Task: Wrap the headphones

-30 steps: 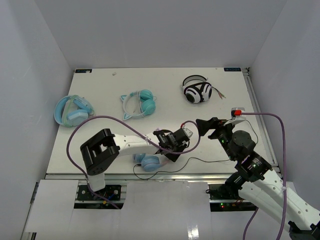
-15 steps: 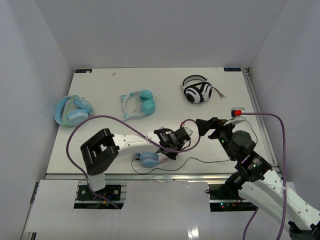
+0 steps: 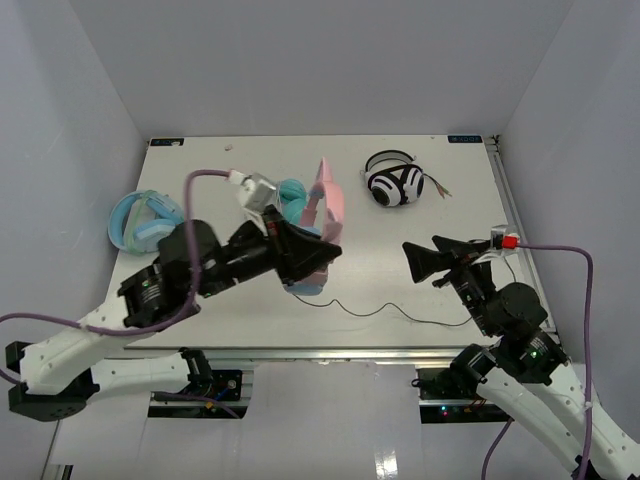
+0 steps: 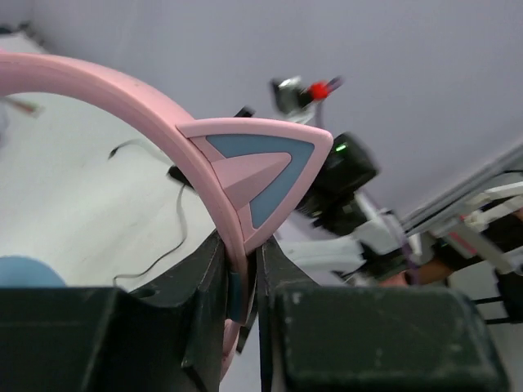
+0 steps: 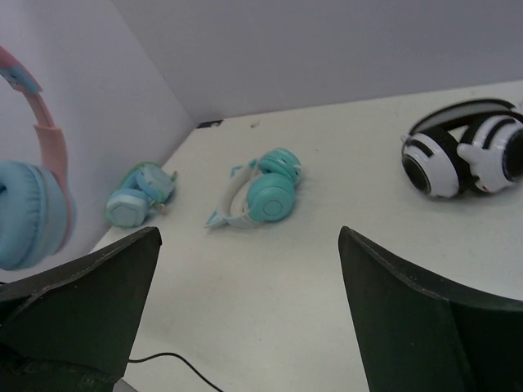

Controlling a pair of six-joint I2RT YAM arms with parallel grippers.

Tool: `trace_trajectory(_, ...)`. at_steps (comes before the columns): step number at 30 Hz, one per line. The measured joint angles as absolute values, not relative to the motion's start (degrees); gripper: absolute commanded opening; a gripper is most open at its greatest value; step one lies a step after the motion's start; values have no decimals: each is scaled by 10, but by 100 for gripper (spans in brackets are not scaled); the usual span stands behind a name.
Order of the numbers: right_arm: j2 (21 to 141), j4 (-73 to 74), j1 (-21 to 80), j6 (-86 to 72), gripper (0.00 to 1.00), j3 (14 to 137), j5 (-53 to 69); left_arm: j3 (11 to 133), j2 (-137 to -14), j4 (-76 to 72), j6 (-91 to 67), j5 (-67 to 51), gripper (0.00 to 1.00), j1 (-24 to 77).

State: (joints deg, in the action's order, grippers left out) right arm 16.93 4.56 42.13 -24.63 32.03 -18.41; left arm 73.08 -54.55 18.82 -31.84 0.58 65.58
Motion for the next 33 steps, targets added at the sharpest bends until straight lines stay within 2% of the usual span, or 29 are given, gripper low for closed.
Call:
trace_trajectory(6,176,-71,421,-187,100,260,-30,653,-438,86,-365,-79,0,655)
trace_trajectory(9,221,-133,421,-168,96,257,48,611,-439,50,-389,-134,0,655)
trace_trajectory(14,274,-267,421,-175,95,239,144,568,-478,8,-418,-202,0,655)
trace_trajectory(21,303,-407,421,-191,95,218,176,540,-484,-30,-436,-233,0,655)
trace_trajectory(33,379,-518,421,-186,87,218,183,515,-492,-113,-467,-270,0,655)
